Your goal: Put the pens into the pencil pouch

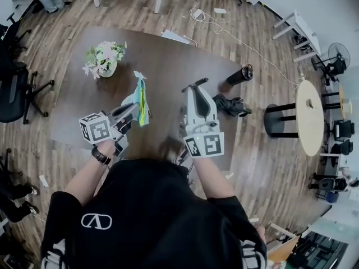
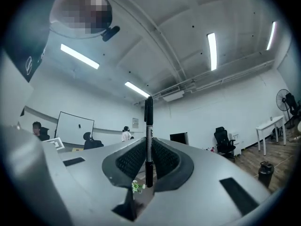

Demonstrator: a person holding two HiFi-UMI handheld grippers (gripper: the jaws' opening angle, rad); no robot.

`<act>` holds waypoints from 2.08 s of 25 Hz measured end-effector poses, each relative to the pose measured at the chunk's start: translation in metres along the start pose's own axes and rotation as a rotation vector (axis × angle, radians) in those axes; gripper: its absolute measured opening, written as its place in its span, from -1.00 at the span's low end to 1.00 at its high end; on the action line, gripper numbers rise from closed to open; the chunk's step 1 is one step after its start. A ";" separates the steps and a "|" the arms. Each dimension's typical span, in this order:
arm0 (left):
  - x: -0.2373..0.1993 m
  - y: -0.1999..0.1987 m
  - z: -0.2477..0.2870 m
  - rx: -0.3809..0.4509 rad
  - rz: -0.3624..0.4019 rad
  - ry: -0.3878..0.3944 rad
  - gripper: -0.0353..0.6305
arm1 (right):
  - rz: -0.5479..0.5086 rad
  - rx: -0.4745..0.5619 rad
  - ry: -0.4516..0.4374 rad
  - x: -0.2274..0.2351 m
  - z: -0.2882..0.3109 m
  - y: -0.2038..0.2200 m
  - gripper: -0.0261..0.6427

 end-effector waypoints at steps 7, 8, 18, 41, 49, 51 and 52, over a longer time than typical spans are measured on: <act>0.004 0.001 0.006 -0.002 0.001 0.005 -0.86 | 0.113 -0.002 -0.081 -0.039 0.002 0.005 -0.79; 0.005 0.001 0.008 -0.001 0.002 0.009 -0.86 | 0.122 0.003 -0.104 -0.049 0.005 0.005 -0.79; 0.025 -0.006 0.019 0.006 -0.003 0.089 -0.86 | 0.157 -0.028 -0.176 -0.079 0.019 0.018 -0.79; 0.040 -0.016 0.010 0.107 -0.049 0.182 -0.86 | 0.212 -0.091 -0.319 -0.079 0.011 0.014 -0.46; 0.040 -0.011 0.005 0.157 -0.122 0.238 -0.86 | 0.216 -0.075 -0.116 -0.045 0.004 0.010 -0.58; 0.042 -0.011 0.005 0.134 -0.086 0.230 -0.86 | 0.222 -0.091 -0.117 -0.044 0.008 0.013 -0.57; 0.042 -0.011 0.005 0.129 -0.083 0.230 -0.86 | 0.214 -0.094 -0.123 -0.046 0.010 0.012 -0.57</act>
Point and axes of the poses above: the fingertips, and each gripper's own axes: z forward along the fingers, x to its right, y out of its underside, the point moved 8 cm from there along -z, backward along the fingers, and after that the axes turned 6 degrees about -z, right-handed, at the moved point
